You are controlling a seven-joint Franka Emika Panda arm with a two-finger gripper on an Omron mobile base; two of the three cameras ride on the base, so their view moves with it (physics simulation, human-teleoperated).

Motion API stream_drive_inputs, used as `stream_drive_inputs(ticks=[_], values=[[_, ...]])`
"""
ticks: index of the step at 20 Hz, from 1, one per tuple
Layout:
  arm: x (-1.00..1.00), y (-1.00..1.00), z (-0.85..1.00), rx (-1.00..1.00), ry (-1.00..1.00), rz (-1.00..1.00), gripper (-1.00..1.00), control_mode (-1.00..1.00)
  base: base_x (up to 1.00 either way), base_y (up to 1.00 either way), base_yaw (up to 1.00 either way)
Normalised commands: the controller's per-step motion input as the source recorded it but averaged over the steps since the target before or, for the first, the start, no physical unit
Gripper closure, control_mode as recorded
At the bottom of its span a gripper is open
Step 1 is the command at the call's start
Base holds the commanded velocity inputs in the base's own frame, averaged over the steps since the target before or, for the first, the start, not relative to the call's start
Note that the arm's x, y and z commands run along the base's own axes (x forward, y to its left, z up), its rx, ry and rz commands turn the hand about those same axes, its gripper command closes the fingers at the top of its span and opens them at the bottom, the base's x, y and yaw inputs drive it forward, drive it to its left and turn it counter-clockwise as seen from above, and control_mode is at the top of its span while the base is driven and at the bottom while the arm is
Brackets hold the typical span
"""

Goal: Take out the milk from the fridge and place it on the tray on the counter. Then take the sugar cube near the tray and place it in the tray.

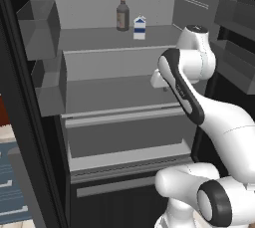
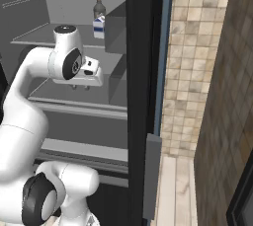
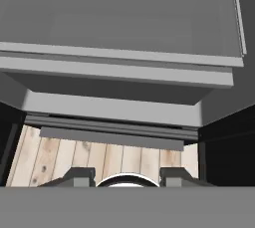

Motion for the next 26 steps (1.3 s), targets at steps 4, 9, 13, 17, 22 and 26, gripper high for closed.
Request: stream_drive_inputs(ticks=[4, 9, 13, 17, 22, 26], values=[[-0.05, 0.01, 0.0, 0.0, 0.0, 0.0, -1.0, -1.0, 0.0, 0.0, 0.0], [-0.1, 0.02, 0.0, 0.02, -0.09, 0.0, -1.0, -1.0, 0.0, 0.0, 0.0], [0.0, 0.15, 0.01, 0.0, -0.18, 0.0, -1.0, -1.0, 0.0, 0.0, 0.0], [0.0, 0.27, 0.16, 0.0, -0.26, 0.0, -1.0, -1.0, 0.0, 0.0, 0.0], [0.0, 0.22, 0.32, -0.07, -0.25, 0.0, -1.0, -1.0, 0.0, 0.0, 0.0], [-0.02, 0.19, 0.34, -0.08, -0.3, 0.0, -1.0, -1.0, 0.0, 0.0, 0.0]])
